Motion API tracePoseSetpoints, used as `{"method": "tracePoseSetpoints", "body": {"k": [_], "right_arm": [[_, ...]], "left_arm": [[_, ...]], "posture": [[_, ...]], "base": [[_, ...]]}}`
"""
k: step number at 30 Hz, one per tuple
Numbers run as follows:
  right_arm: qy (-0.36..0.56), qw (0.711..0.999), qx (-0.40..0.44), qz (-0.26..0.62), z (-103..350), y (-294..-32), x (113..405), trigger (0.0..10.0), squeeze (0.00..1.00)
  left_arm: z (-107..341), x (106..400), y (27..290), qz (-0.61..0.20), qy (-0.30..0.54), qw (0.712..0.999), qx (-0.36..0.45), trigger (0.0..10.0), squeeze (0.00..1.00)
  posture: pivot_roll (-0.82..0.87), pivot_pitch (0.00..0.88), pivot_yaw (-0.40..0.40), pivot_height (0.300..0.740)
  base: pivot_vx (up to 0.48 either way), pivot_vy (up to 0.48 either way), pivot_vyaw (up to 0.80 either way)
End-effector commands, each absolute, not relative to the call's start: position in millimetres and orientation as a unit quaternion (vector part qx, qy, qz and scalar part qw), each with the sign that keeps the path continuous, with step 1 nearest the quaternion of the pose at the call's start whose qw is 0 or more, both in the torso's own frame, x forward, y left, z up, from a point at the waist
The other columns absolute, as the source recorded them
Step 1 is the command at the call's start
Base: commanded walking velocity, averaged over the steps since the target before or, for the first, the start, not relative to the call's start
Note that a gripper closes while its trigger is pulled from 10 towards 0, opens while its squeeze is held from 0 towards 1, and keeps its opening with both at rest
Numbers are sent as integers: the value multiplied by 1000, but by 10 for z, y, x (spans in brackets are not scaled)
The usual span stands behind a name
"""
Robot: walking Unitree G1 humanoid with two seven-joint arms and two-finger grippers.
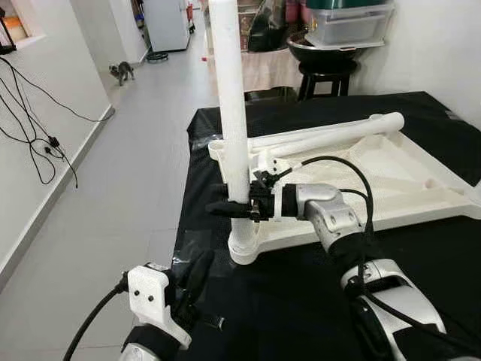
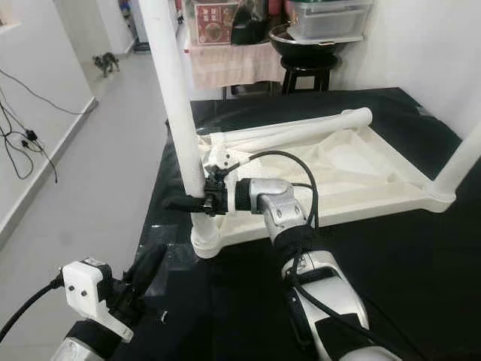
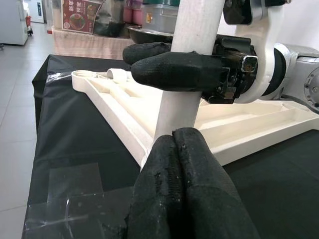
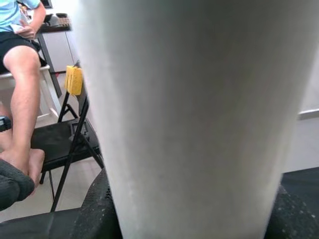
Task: Building children table
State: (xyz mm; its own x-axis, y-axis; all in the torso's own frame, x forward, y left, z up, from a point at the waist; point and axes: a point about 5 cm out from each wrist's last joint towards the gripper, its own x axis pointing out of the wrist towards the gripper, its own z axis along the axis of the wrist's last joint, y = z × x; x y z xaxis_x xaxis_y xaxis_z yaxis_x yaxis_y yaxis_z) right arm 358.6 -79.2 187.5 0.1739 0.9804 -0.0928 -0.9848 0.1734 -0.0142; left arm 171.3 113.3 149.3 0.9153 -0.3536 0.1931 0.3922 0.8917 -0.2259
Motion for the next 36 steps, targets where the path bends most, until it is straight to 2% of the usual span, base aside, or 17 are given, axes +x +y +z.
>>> {"method": "tracePoseSetpoints", "body": {"k": [1, 5, 6, 7, 8, 10, 11, 12, 19, 20, 21, 22, 29, 32, 34, 35, 36], "right_arm": [[30, 771, -23, 635, 1818, -851, 3567, 0, 0], [45, 798, -36, 600, 1704, -913, 3531, 0, 0], [59, 815, -39, 576, 1622, -903, 3498, 0, 0], [70, 858, -54, 507, 1511, -851, 3484, 0, 0], [77, 936, -21, 342, 1401, -826, 3422, 0, 0], [77, 936, -21, 342, 1401, -826, 3422, 0, 0], [107, 943, -2, 316, 1268, -710, 3202, 0, 0], [104, 948, 3, 299, 1292, -697, 3181, 0, 0], [110, 938, -18, 327, 1262, -687, 3286, 0, 0], [108, 937, -18, 333, 1274, -674, 3289, 4588, 0], [105, 932, -9, 347, 1291, -661, 3291, 10000, 0], [97, 929, -10, 358, 1338, -661, 3297, 10000, 1000], [66, 926, -1, 373, 1557, -641, 3322, 10000, 1000], [38, 902, 10, 431, 1713, -622, 3380, 10000, 1000], [15, 864, -18, 502, 1830, -627, 3450, 10000, 1000], [15, 864, -18, 502, 1830, -627, 3450, 10000, 1000], [14, 843, -33, 536, 1865, -636, 3490, 10000, 173]], "left_arm": [[1475, 1706, 1125, -191, -68, 971, -130, 10000, 0], [1480, 1700, 1126, -191, -68, 971, -130, 10000, 0], [1483, 1693, 1134, -191, -68, 971, -130, 10000, 0], [1486, 1687, 1144, -190, -69, 971, -129, 10000, 0], [1493, 1682, 1157, -188, -69, 971, -128, 10000, 0], [1493, 1682, 1157, -188, -69, 971, -128, 10000, 0], [1498, 1680, 1167, -188, -69, 971, -127, 10000, 0], [1491, 1683, 1183, -187, -68, 972, -127, 10000, 0], [1485, 1706, 1178, -193, -66, 971, -124, 10000, 0], [1485, 1707, 1182, -191, -67, 972, -124, 10000, 0], [1483, 1710, 1184, -189, -67, 972, -123, 10000, 0], [1481, 1714, 1183, -189, -67, 972, -123, 10000, 0], [1474, 1717, 1173, -190, -66, 972, -125, 10000, 0], [1471, 1720, 1170, -191, -65, 971, -126, 10000, 0], [1467, 1725, 1165, -192, -65, 971, -126, 10000, 0], [1467, 1725, 1165, -192, -65, 971, -126, 10000, 0], [1464, 1727, 1163, -192, -65, 971, -126, 10000, 0]], "posture": [[-32, 14, 40, 740], [-30, 23, 30, 740], [-34, 30, 26, 740], [-38, 31, 26, 740], [-39, 44, 29, 740], [-39, 44, 29, 740], [-31, 53, 29, 740], [-67, 32, 55, 740], [-43, 29, 43, 740], [-43, 29, 43, 740], [-39, 27, 45, 740], [-40, 25, 45, 740], [-38, 21, 47, 740], [-38, 17, 46, 740], [-35, 15, 44, 740], [-35, 15, 44, 740], [-31, 7, 41, 740]], "base": [[0, 0, 0], [0, 0, 0], [0, 0, 0], [0, 0, 0], [0, 0, 0], [0, 0, 0], [0, 0, 0], [0, 0, 0], [0, 0, 0], [0, 0, 0], [0, 0, 0], [0, 0, 0], [0, 0, 0], [0, 0, 0], [0, 0, 0], [0, 0, 0], [0, 0, 0]]}}
